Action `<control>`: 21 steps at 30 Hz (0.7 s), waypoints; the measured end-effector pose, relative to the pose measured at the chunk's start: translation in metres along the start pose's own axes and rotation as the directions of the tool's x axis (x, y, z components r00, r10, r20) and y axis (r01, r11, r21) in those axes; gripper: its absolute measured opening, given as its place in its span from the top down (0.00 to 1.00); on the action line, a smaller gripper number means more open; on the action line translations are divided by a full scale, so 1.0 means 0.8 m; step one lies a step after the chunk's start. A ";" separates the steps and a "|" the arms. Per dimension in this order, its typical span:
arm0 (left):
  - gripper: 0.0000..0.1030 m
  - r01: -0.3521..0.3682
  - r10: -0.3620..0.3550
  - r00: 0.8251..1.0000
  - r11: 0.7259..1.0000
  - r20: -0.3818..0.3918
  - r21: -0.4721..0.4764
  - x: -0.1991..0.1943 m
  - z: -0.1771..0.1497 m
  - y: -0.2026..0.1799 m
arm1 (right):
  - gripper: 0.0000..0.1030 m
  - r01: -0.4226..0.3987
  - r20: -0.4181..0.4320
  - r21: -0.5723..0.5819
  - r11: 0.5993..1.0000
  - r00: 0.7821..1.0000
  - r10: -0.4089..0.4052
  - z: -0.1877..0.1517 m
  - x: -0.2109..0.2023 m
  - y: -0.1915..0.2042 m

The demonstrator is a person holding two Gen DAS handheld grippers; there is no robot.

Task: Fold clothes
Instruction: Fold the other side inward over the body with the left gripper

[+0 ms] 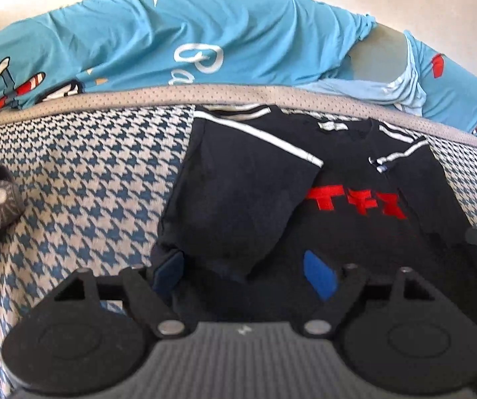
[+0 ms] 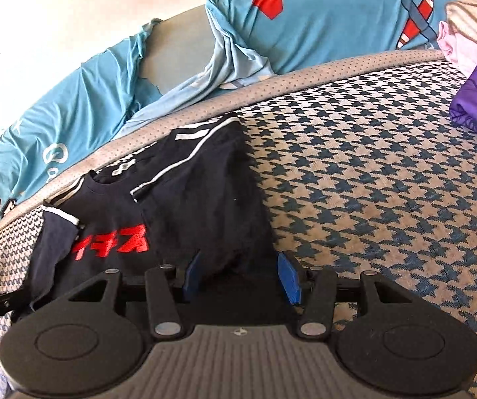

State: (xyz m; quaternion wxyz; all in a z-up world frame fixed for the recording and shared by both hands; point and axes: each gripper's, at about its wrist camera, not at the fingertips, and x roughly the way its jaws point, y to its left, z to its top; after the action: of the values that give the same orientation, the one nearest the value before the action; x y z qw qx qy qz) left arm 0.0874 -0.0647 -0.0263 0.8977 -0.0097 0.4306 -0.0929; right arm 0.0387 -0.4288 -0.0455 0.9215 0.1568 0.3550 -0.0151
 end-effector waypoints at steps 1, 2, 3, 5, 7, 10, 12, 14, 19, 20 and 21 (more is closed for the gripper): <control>0.21 -0.006 0.006 1.000 1.000 -0.008 0.005 0.003 -0.001 -0.001 | 0.53 0.009 0.000 -0.006 1.000 1.000 -0.009 -0.001 0.002 -0.001; 0.21 -0.012 0.012 1.000 1.000 -0.016 0.010 0.005 -0.002 -0.002 | 0.53 0.014 0.000 -0.008 1.000 1.000 -0.014 -0.002 0.005 -0.003; 0.21 -0.019 0.019 1.000 1.000 -0.023 0.015 0.008 -0.002 -0.003 | 0.53 0.014 -0.001 -0.006 1.000 1.000 -0.014 -0.003 0.008 -0.006; 0.17 -0.029 0.030 0.999 0.999 -0.035 0.021 0.013 -0.004 -0.003 | 0.53 0.008 -0.003 0.002 1.000 1.000 -0.008 -0.003 0.014 -0.010; 0.14 -0.037 0.038 0.998 0.999 -0.047 0.023 0.018 -0.006 -0.004 | 0.53 0.006 0.009 -0.001 1.000 1.000 -0.006 -0.003 0.016 -0.010; 0.13 -0.039 0.041 0.998 0.999 -0.055 0.028 0.021 -0.007 -0.004 | 0.53 0.005 0.026 -0.024 1.000 1.000 -0.005 -0.003 0.021 -0.006; 0.11 -0.039 0.041 0.998 0.999 -0.054 0.032 0.022 -0.007 -0.005 | 0.56 0.011 0.038 -0.044 0.999 0.999 -0.010 -0.004 0.025 -0.002; 0.10 -0.038 0.039 0.998 0.999 -0.056 0.032 0.024 -0.007 -0.005 | 0.64 0.027 0.045 -0.065 0.998 0.999 -0.024 -0.004 0.028 0.003; 0.09 -0.027 0.028 0.998 0.999 -0.059 0.026 0.025 -0.005 -0.004 | 0.79 0.044 0.056 -0.056 0.997 0.998 -0.040 -0.002 0.035 0.004; 0.09 -0.025 0.026 0.998 0.999 -0.060 0.024 0.025 -0.005 -0.004 | 0.81 0.045 0.057 -0.058 0.997 0.997 -0.042 -0.001 0.035 0.005; 0.09 -0.024 0.025 0.998 0.999 -0.060 0.023 0.025 -0.005 -0.004 | 0.82 0.045 0.058 -0.059 0.997 0.997 -0.042 -0.001 0.035 0.005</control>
State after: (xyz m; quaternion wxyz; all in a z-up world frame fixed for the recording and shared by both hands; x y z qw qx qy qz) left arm 0.0963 -0.0708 -0.0438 0.8855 0.0083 0.4565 -0.0869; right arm 0.0595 -0.4223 -0.0633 0.9349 0.1208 0.3325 -0.0287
